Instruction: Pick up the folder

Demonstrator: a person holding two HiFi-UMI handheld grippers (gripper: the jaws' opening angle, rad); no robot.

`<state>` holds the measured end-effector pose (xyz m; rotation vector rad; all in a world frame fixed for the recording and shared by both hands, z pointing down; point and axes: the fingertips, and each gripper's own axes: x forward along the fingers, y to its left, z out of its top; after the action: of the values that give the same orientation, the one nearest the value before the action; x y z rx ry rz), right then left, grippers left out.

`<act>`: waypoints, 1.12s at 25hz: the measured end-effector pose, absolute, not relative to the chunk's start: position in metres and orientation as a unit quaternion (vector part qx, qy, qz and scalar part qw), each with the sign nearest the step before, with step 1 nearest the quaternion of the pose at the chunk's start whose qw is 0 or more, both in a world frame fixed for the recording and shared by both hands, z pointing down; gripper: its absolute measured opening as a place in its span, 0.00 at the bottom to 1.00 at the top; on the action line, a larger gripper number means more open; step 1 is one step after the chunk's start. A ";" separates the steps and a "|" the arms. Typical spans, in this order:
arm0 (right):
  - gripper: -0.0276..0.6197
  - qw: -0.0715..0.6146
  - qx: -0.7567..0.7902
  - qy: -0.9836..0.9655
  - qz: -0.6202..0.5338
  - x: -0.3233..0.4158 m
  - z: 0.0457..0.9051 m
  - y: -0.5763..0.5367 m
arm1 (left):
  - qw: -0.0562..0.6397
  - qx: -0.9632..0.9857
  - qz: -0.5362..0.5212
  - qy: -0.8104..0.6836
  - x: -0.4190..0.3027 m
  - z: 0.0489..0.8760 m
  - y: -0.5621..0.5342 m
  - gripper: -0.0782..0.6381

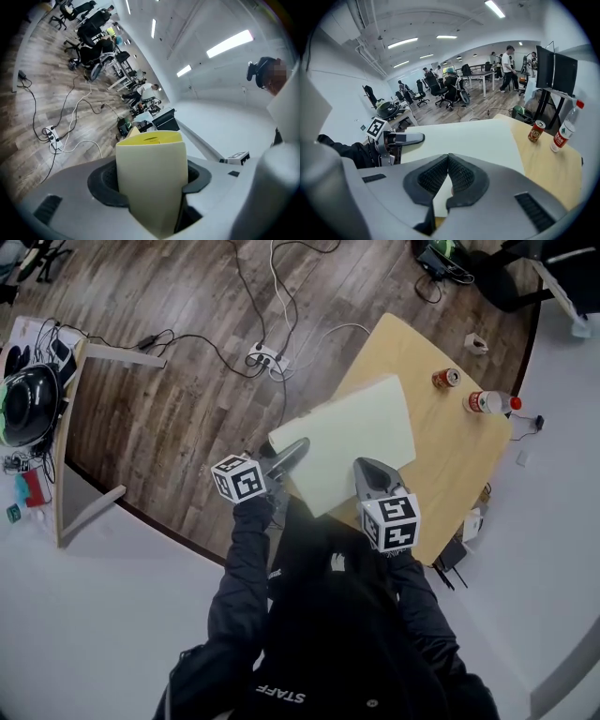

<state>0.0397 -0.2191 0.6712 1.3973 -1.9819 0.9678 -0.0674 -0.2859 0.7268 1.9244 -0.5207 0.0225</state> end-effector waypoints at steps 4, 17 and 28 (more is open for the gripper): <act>0.08 0.241 0.526 -0.740 0.344 0.046 0.644 -0.207 | 0.503 0.829 0.018 -0.245 -0.070 0.691 -0.281 0.52; 0.08 0.168 0.564 -0.752 0.298 0.075 0.564 -0.171 | 0.383 0.870 0.024 -0.309 -0.052 0.571 -0.254 0.52; 0.08 0.113 0.604 -0.760 0.214 0.095 0.470 -0.165 | 0.270 0.886 0.035 -0.375 -0.035 0.469 -0.238 0.52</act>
<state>0.0955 -0.1655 0.4699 1.7705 -2.2281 0.6292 -0.0349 -0.2377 0.4690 2.3871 -1.0115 0.0946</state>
